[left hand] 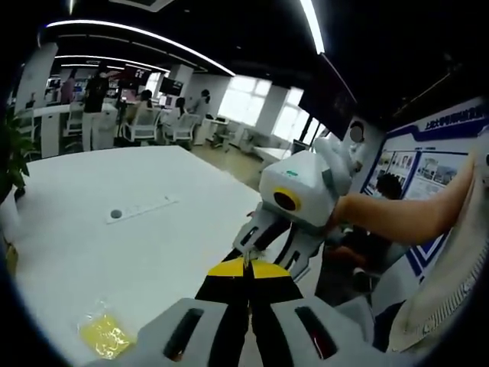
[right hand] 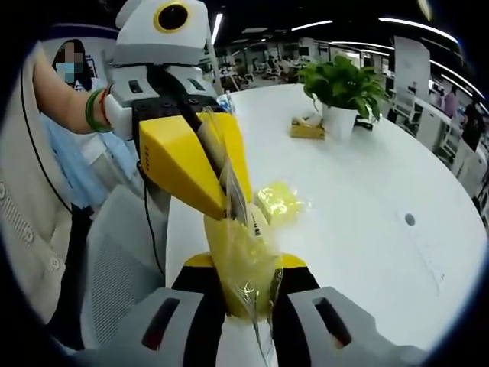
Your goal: Compare the silicone blocks by pressing each to a similar depth, holding the contact briefly, and releasing to observe deformation and rebound differences across the visible hardness samples.
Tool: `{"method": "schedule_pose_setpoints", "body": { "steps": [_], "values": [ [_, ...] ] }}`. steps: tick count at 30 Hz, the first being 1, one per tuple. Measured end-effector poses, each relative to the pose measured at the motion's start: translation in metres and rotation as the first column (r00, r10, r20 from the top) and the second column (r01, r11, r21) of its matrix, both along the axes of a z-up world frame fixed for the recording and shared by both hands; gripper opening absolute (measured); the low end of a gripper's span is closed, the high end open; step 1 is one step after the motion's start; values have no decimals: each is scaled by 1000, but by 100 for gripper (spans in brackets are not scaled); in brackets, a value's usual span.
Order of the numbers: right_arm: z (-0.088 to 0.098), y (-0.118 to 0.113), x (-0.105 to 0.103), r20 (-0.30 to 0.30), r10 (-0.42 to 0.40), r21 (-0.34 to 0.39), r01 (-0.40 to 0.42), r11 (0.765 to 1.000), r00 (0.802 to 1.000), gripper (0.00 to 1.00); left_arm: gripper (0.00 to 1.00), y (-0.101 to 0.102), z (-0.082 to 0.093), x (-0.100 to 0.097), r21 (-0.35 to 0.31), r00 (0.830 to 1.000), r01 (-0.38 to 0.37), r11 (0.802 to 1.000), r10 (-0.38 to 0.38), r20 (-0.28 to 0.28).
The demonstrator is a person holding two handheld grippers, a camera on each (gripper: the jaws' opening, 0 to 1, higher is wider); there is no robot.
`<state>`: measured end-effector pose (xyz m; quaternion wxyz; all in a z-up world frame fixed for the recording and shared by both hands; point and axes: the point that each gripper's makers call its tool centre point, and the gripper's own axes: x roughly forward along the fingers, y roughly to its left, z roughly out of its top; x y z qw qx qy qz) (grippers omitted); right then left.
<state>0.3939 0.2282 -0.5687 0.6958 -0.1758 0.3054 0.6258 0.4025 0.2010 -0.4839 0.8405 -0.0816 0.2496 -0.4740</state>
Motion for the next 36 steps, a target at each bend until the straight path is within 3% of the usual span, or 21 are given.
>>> {"method": "schedule_pose_setpoints", "body": {
  "steps": [36],
  "values": [
    [-4, 4, 0, 27, 26, -13, -25, 1000, 999, 28, 0, 2, -1, -1, 3, 1000, -11, 1000, 11, -4]
  ]
}}
